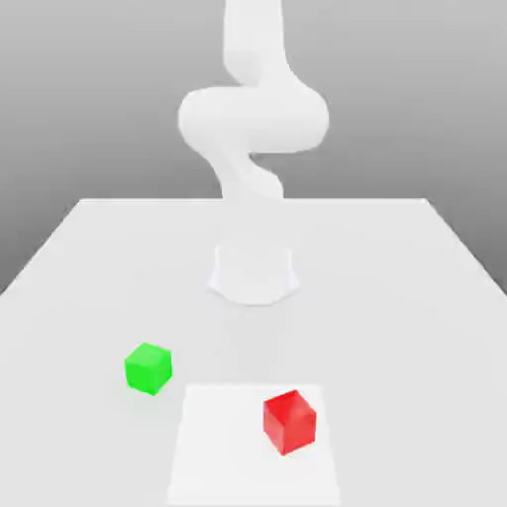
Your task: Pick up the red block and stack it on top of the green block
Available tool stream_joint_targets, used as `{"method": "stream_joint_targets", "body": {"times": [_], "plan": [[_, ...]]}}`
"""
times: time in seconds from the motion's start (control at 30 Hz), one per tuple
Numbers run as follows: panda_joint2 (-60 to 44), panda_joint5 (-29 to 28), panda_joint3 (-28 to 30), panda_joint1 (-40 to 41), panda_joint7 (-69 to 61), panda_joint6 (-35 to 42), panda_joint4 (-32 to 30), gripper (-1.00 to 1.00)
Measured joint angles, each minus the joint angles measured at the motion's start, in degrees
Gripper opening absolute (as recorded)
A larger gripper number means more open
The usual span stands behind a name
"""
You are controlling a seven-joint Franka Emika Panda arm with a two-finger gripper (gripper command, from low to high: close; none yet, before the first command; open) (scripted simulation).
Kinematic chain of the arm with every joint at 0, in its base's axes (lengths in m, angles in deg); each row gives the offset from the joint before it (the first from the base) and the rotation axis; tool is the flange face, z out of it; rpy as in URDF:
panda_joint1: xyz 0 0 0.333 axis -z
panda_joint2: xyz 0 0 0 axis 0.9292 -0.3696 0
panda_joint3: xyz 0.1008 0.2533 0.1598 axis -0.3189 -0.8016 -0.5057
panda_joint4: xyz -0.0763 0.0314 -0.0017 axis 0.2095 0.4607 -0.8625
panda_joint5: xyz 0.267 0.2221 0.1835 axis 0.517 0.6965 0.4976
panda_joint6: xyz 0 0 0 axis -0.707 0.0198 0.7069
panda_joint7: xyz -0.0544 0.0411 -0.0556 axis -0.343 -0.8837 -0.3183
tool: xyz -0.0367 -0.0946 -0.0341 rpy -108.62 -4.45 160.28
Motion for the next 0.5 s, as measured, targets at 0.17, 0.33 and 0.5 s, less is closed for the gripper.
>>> {"method": "stream_joint_targets", "body": {"times": [0.17,0.33,0.5], "plan": [[-10.9,0.0,0.8,-2.3,-4.9,-6.0,-5.4,0.00],[-21.3,0.3,1.3,-4.2,-9.9,-11.8,-10.6,0.00],[-31.7,0.5,1.4,-5.7,-14.8,-17.6,-15.8,0.00]]}}
